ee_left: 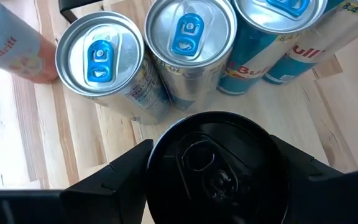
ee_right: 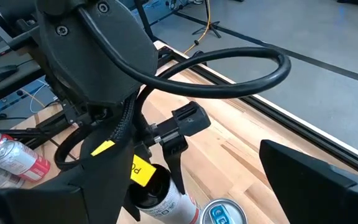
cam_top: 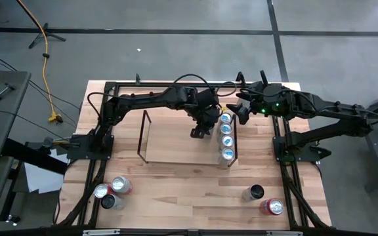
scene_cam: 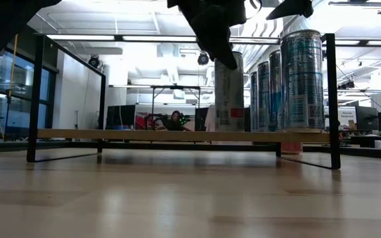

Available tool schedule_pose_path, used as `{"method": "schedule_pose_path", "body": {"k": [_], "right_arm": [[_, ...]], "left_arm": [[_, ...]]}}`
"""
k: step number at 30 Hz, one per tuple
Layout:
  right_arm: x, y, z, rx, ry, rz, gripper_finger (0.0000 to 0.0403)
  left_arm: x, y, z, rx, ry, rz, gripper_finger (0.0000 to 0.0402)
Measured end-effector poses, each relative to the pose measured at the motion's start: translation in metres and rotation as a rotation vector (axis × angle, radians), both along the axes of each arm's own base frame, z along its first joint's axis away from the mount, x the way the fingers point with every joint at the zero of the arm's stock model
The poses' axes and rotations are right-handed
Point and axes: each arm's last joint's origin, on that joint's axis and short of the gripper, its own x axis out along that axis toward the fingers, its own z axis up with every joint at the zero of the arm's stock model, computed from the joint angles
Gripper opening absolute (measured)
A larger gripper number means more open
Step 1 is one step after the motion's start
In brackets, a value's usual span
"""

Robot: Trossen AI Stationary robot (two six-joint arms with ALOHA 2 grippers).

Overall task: Place canned beverage on shelf
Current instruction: Put the black soda can on the shelf

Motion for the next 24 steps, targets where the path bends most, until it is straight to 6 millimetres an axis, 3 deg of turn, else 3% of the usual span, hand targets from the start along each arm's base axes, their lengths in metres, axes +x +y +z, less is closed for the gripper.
{"method": "schedule_pose_path", "body": {"k": [5, 18, 24], "right_arm": [[0.000, 0.000, 0.000, -0.001, 0.000, 0.000, 0.0334], [0.000, 0.000, 0.000, 0.000, 0.000, 0.000, 0.0334], [0.000, 0.000, 0.000, -0.001, 0.000, 0.000, 0.0334]], "left_arm": [[0.000, 0.000, 0.000, 0.011, 0.000, -0.014, 0.0233], [0.000, 0.001, -0.001, 0.026, 0.005, -0.029, 0.0360], [-0.006, 0.004, 0.019, 0.099, 0.016, -0.042, 0.0375]]}}
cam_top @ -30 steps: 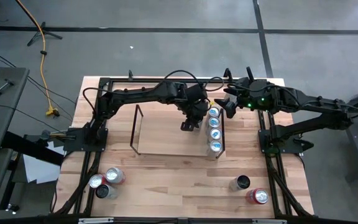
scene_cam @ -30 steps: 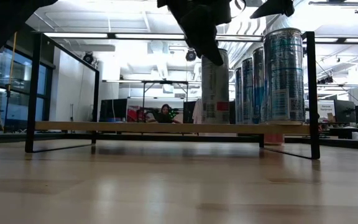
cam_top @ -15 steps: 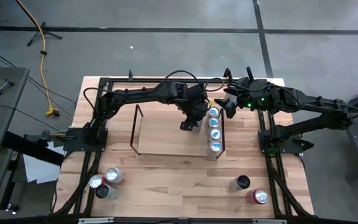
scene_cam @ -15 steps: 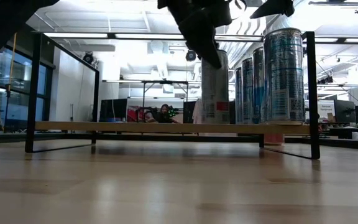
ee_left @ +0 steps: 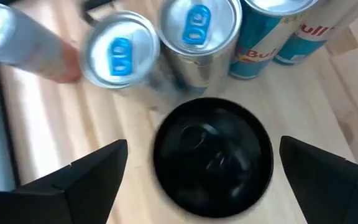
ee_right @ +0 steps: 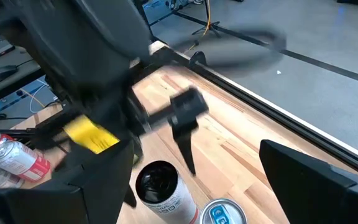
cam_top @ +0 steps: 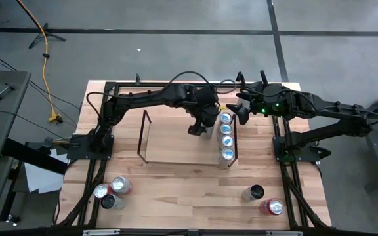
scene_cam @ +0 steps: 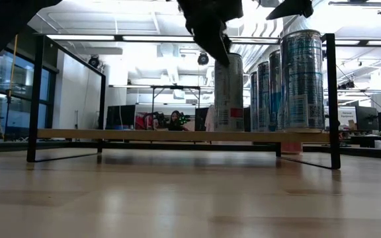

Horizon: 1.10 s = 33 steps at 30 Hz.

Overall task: Place canned beverage on shelf
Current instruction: Put the black soda can on the shelf

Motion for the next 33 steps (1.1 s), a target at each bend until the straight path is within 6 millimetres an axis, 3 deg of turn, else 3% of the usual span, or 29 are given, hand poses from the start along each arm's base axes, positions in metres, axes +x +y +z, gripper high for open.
{"method": "schedule_pose_path", "body": {"k": [8, 12, 19, 28, 33], "right_arm": [[0.000, 0.000, 0.000, -0.054, 0.029, 0.029, 0.0334], [0.002, 0.000, -0.001, -0.106, 0.065, 0.070, 0.0334], [0.027, -0.004, -0.014, -0.100, 0.124, 0.262, 0.0334], [0.062, -0.017, -0.040, -0.117, 0.226, 0.434, 0.0334], [0.075, -0.025, -0.053, -0.128, 0.267, 0.481, 0.0334]], "left_arm": [[-0.019, 0.010, 0.040, 0.076, 0.026, 0.048, 0.0376], [-0.040, 0.021, 0.053, -0.012, 0.086, 0.117, 0.0376], [-0.093, 0.040, 0.112, -0.394, -0.120, 0.153, 0.0376], [-0.174, 0.022, 0.202, -0.301, -0.503, 0.279, 0.0376], [-0.213, 0.007, 0.228, -0.224, -0.621, 0.424, 0.0376]]}}
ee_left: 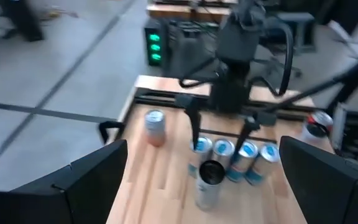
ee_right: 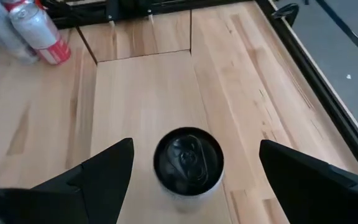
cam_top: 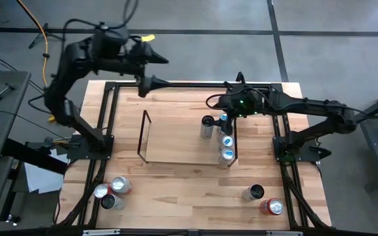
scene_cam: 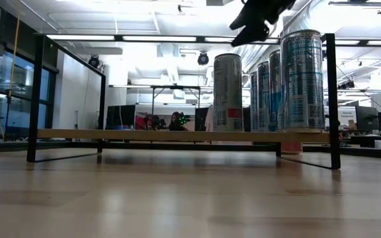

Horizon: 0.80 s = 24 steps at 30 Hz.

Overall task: Place canned beverage on shelf
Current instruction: Put the black soda can on the shelf

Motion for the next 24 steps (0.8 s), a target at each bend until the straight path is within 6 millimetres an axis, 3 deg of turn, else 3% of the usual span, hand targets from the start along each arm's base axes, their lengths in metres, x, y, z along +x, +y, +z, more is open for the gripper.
{"method": "schedule_pose_path", "body": {"k": [6, 13, 18, 24], "right_arm": [[0.009, -0.006, -0.011, 0.026, 0.036, 0.037, 0.0334], [0.011, -0.005, -0.013, 0.030, 0.042, 0.063, 0.0334], [0.011, -0.005, -0.014, 0.016, 0.045, 0.071, 0.0334], [0.023, -0.007, -0.029, 0.015, 0.100, 0.109, 0.0334]], "left_arm": [[-0.013, -0.012, -0.008, 0.001, -0.026, 0.085, 0.0376], [-0.009, -0.018, -0.053, -0.068, -0.201, 0.121, 0.0376], [-0.021, -0.021, -0.082, -0.142, -0.353, 0.140, 0.0376], [-0.030, -0.024, -0.092, -0.217, -0.438, 0.153, 0.0376]]}}
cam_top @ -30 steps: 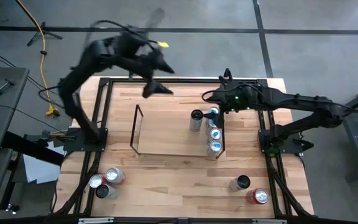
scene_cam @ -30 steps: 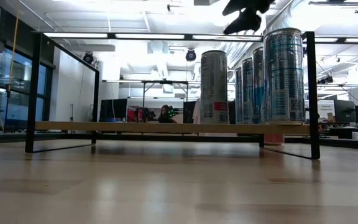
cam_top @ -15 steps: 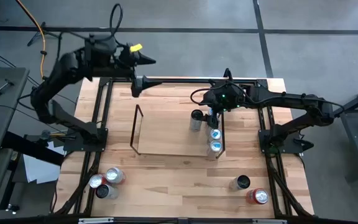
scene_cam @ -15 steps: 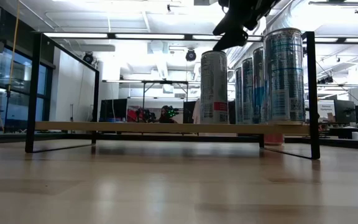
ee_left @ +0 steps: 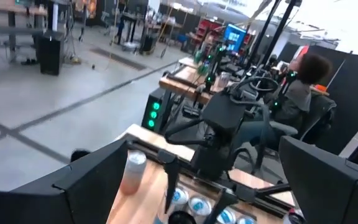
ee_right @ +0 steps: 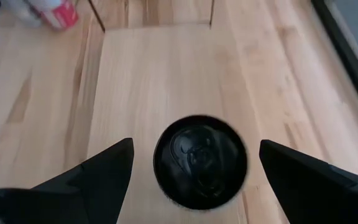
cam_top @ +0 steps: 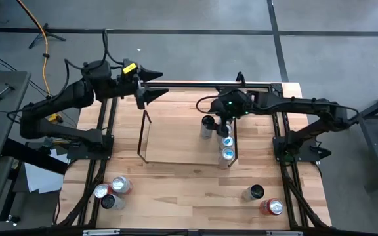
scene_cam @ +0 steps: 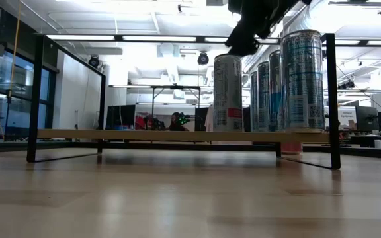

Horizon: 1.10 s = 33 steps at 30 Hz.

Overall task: Place canned beverage on shelf
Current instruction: Put the black soda can on the shelf

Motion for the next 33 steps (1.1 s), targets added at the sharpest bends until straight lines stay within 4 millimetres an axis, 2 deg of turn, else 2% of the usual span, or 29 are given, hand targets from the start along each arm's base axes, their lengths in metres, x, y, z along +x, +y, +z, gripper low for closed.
{"method": "schedule_pose_path", "body": {"k": [4, 22, 33], "right_arm": [[0.007, -0.001, -0.009, -0.002, 0.025, 0.015, 0.0334], [0.008, -0.003, -0.011, -0.033, 0.045, -0.028, 0.0331], [0.006, -0.002, -0.013, -0.012, 0.070, -0.013, 0.0270]], "left_arm": [[0.000, 0.000, -0.004, -0.013, 0.017, 0.001, 0.0376], [0.026, 0.008, -0.020, -0.047, 0.085, 0.002, 0.0376], [0.031, 0.010, -0.024, -0.052, 0.102, 0.005, 0.0376]]}}
